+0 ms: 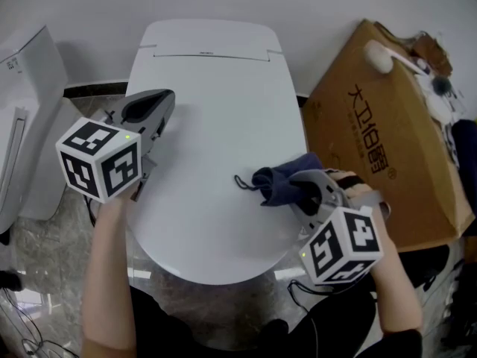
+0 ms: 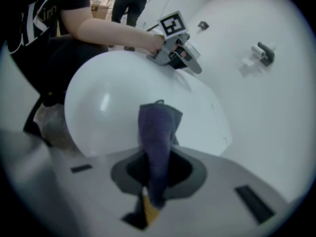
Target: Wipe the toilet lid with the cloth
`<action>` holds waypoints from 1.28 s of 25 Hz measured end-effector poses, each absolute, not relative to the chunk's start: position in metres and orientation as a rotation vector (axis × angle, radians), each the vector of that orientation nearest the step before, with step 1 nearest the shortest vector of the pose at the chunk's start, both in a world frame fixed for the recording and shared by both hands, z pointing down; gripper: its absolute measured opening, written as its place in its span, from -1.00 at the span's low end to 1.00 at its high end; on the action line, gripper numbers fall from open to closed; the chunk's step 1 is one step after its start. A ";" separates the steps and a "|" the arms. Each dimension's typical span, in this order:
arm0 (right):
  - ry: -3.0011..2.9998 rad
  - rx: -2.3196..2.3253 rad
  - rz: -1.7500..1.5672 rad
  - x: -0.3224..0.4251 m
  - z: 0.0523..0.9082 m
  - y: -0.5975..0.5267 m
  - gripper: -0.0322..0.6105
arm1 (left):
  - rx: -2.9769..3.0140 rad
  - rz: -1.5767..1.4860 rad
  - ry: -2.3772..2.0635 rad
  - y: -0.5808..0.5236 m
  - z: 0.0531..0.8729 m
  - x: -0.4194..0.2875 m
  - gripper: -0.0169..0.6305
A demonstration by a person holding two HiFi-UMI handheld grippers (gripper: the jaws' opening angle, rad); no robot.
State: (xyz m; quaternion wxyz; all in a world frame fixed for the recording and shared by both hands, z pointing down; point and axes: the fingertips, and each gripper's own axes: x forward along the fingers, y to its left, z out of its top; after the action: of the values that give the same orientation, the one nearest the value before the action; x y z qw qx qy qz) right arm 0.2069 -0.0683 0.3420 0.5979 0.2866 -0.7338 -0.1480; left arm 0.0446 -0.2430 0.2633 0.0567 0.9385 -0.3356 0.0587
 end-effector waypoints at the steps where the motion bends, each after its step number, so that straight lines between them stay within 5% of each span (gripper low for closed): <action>1: -1.703 0.665 -0.339 0.207 0.342 -0.066 -0.70 | 2.847 0.178 -1.018 -0.243 0.263 0.045 -0.91; 17: -1.767 0.695 -0.313 0.205 0.329 -0.039 -0.70 | 2.854 0.170 -1.013 -0.242 0.262 0.048 -0.91; 32: -1.647 0.829 -0.585 0.192 0.256 -0.213 -0.70 | 2.862 0.152 -1.026 -0.242 0.261 0.046 -0.91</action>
State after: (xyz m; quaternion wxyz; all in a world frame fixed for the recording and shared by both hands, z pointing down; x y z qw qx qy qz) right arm 0.1918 -0.2134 0.2558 0.5677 0.3527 -0.7009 -0.2491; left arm 0.0461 -0.2416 0.2608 0.0485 0.9390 -0.3367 0.0499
